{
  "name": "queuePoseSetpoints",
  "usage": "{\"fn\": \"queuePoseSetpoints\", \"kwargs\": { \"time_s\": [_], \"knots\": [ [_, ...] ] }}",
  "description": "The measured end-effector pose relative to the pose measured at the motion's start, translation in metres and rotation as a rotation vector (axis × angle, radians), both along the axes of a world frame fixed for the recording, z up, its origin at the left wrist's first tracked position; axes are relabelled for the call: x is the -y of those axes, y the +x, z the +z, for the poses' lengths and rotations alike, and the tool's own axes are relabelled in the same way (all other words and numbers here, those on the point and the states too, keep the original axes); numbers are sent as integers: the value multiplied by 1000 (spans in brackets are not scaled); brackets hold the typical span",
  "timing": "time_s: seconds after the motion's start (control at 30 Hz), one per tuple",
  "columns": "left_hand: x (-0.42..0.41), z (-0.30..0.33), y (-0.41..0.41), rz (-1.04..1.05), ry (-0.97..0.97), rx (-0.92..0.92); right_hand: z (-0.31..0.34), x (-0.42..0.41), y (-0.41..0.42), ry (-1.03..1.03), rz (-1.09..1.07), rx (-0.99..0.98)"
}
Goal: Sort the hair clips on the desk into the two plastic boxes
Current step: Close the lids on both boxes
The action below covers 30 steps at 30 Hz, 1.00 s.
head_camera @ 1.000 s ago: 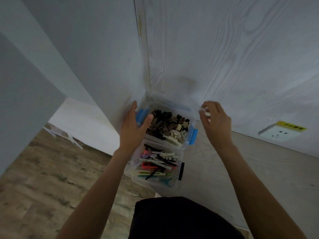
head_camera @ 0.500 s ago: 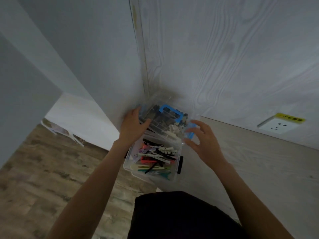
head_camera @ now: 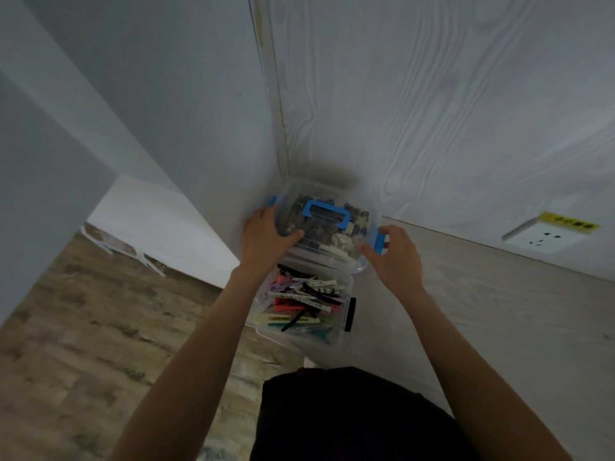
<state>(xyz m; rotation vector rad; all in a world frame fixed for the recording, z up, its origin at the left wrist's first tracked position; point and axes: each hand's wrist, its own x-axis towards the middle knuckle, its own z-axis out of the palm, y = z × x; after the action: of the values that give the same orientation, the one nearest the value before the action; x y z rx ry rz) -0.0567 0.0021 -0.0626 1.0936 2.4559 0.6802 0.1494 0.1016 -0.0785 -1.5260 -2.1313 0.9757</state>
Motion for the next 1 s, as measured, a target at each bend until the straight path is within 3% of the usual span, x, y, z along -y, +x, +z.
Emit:
{"fn": "queuePoseSetpoints", "kwargs": {
  "time_s": [0.17,0.37,0.47,0.57,0.67,0.73,1.0],
  "knots": [
    [-20,-1,10,-91,21,30,3,-11,16,22,-80,-110],
    [-28,4,3,-197,32,-257,6,-22,25,6,47,190],
    [-30,-2,-3,-158,97,-148,5,-20,24,-110,21,7],
    [-30,-9,-7,-19,197,161,4,-7,18,-247,-202,-261],
    [-34,-5,-8,124,161,490,0,-1,13,-295,-430,-335],
    [-37,-7,-8,176,103,590,-1,1,9,-283,-494,-332],
    [-36,-10,7,66,236,334,-2,6,8,17,-411,-160]
  ]
}}
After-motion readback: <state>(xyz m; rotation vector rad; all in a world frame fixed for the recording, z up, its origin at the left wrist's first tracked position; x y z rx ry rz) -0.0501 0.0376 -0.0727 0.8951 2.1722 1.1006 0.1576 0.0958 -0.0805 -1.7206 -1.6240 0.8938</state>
